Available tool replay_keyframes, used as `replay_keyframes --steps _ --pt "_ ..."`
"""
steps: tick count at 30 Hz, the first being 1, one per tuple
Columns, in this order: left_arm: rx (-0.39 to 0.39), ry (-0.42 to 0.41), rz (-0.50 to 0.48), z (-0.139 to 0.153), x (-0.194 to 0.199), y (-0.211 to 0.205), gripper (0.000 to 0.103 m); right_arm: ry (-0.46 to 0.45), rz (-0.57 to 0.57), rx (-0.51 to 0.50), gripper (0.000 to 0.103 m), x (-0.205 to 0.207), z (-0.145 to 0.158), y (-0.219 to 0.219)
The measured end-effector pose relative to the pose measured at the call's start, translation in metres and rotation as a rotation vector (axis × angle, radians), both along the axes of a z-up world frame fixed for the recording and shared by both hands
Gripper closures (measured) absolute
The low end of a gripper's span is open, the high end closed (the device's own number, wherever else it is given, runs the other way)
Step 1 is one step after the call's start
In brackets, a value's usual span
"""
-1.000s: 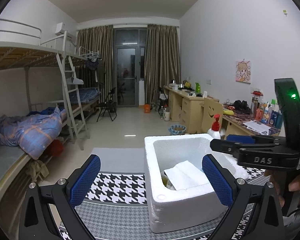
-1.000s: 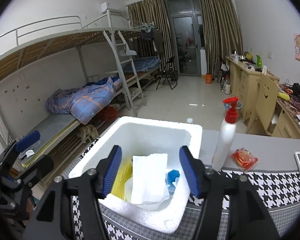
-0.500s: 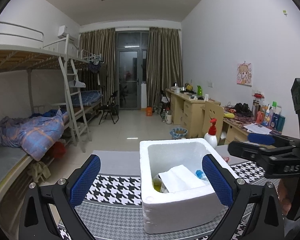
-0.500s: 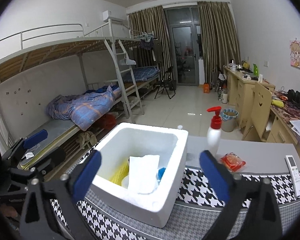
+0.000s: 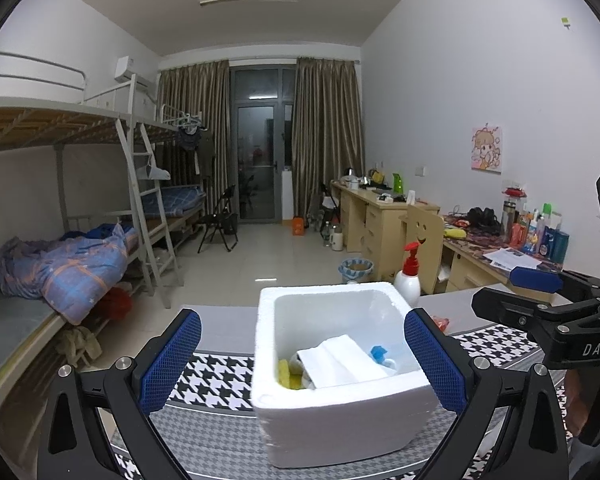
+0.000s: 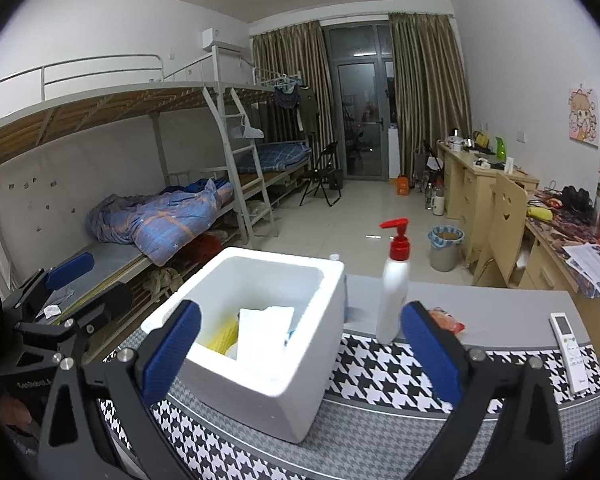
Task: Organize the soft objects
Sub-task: 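Withdraw both tools from the box back over the table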
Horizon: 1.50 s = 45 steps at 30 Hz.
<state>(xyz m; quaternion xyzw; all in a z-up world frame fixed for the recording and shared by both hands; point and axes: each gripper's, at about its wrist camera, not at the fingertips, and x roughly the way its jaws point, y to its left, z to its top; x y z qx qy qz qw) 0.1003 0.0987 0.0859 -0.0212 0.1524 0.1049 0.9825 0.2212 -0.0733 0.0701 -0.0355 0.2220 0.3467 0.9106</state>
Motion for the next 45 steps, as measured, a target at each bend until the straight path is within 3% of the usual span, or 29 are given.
replay_keyframes --steps 45 --pt "-0.006 -0.015 -0.105 -0.003 -0.017 -0.061 0.001 -0.029 -0.143 -0.015 0.001 -0.031 -0.017 -0.079"
